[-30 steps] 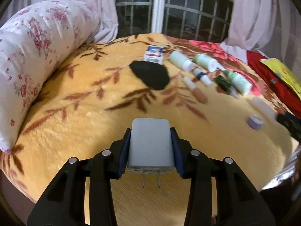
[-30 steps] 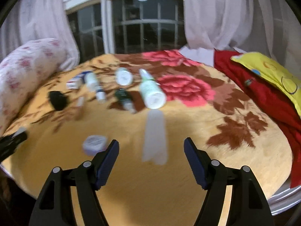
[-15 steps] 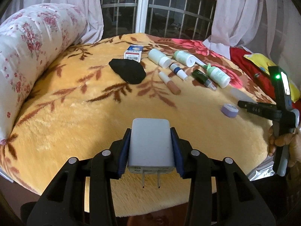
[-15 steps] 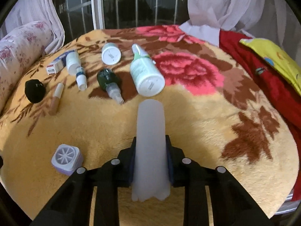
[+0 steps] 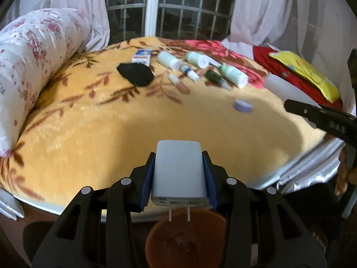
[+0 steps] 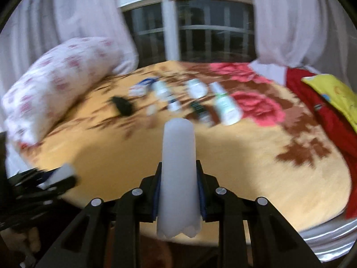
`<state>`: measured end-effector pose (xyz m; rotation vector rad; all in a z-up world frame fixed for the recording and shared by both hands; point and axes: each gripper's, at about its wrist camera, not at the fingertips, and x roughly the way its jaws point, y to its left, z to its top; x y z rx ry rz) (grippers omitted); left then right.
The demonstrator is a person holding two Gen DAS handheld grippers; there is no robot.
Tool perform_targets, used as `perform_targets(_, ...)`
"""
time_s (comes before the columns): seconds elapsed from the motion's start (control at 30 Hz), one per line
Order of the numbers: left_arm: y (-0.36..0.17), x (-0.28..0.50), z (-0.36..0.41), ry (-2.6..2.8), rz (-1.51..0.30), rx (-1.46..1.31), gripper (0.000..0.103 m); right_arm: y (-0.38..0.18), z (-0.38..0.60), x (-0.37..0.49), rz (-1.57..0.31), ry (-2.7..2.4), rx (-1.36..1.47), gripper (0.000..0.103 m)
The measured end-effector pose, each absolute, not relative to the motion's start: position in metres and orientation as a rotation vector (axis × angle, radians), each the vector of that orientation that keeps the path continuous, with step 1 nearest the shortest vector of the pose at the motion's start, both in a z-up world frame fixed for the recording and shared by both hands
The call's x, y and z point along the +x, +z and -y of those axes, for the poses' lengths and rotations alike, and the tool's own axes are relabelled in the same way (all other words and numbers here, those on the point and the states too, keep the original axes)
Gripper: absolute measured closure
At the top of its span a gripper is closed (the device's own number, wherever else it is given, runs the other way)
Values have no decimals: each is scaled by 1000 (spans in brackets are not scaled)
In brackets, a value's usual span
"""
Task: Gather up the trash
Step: 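Drop the charger in the bin with the left gripper while the right gripper drops the white tube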
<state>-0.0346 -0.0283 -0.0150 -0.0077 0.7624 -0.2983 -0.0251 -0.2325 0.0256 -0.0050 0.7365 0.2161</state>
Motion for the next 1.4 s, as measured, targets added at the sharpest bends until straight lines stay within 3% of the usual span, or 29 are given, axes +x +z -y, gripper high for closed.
perform_targets(0.6, -92, -101, 26, -359, -1063, 61, 63, -119, 152, -96, -1189, 442, -47, 73)
perform_targets(0.63, -92, -101, 25, -351, -1067, 60, 58, -122, 152, -97, -1197, 445, -46, 61)
perform_targets(0.67, -93, -101, 25, -344, -1074, 65, 51, -123, 151, -99, -1198, 443, -53, 38)
perform_targets(0.7, -92, -102, 25, -326, -1074, 71, 33, -122, 150, -101, -1185, 432, -69, 31)
perform_targets(0.73, -89, -103, 24, -303, -1062, 78, 24, -121, 150, -102, -1167, 418, -89, 30)
perform_targets(1.03, -78, -100, 22, -299, -1032, 82, 21, -96, 170, -95, -1085, 368, -68, 30)
perform_targets(1.4, -25, -72, 22, -271, -842, 26, 21, -13, 207, -41, -813, 269, -29, 30)
